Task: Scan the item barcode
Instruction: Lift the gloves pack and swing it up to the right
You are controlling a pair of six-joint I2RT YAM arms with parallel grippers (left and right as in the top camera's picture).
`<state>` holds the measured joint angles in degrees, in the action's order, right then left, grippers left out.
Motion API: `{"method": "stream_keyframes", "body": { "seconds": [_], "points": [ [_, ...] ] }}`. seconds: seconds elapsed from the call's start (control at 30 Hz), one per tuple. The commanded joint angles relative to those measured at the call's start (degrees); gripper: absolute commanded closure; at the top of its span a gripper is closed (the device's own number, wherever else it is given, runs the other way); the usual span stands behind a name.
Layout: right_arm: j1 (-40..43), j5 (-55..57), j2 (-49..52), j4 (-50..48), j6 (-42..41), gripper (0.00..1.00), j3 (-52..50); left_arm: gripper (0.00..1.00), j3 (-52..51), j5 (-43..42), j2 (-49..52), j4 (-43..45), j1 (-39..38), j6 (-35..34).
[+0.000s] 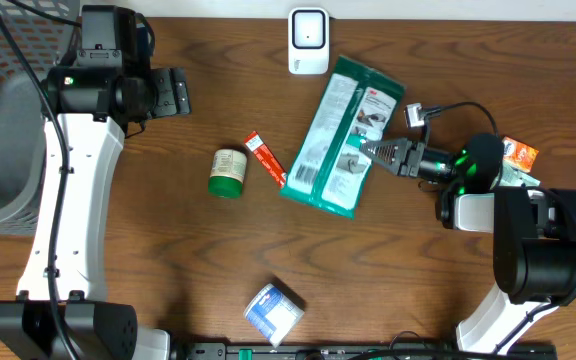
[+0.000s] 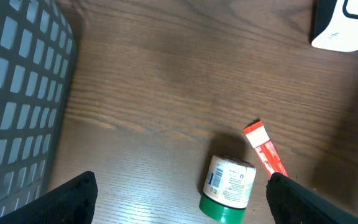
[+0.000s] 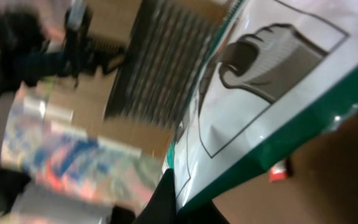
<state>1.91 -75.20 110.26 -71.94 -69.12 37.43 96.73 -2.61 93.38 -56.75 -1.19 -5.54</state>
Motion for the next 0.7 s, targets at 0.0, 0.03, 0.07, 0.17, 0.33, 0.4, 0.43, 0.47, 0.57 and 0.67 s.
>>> {"method": "stream_keyframes", "body": {
  "seconds": [0.0,0.03,0.07,0.17,0.33,0.4,0.43,0.47,0.57,0.67],
  "points": [
    [0.22,10.99,0.74,4.35,6.82,0.99,0.50,0.12,-0.09,0.68,0.72,-0.20,0.15,0.35],
    [0.24,12.94,0.74,6.62,9.60,0.99,0.50,0.12,-0.09,0.70,0.72,-0.20,0.15,0.35],
    [0.24,14.36,0.74,8.70,11.72,0.99,0.50,0.12,-0.09,0.70,0.72,-0.20,0.15,0.35],
    [0.24,16.92,0.74,13.44,15.80,0.99,0.55,0.12,-0.09,0.70,0.72,-0.20,0.15,0.35],
    [0.87,14.49,0.61,23.63,21.64,0.98,4.48,0.12,-0.09,0.70,0.72,-0.20,0.15,0.35],
    [1.49,11.96,0.15,32.85,25.97,0.98,7.61,0.12,-0.09,0.70,0.72,-0.20,0.15,0.35],
    [1.79,11.41,-0.22,38.60,28.96,0.98,9.25,0.12,-0.09,0.70,0.72,-0.20,0.15,0.35],
    [2.21,11.32,-0.90,45.99,32.57,0.99,11.17,0.12,-0.09,0.70,0.72,-0.20,0.15,0.35],
    [3.06,19.74,-3.61,69.11,44.63,0.99,16.85,0.12,-0.09,0.70,0.72,-0.20,0.15,0.35],
    [2.67,34.01,-7.30,89.48,55.65,0.99,22.84,0.12,-0.09,0.70,0.72,-0.20,0.15,0.35]
  ]
}}
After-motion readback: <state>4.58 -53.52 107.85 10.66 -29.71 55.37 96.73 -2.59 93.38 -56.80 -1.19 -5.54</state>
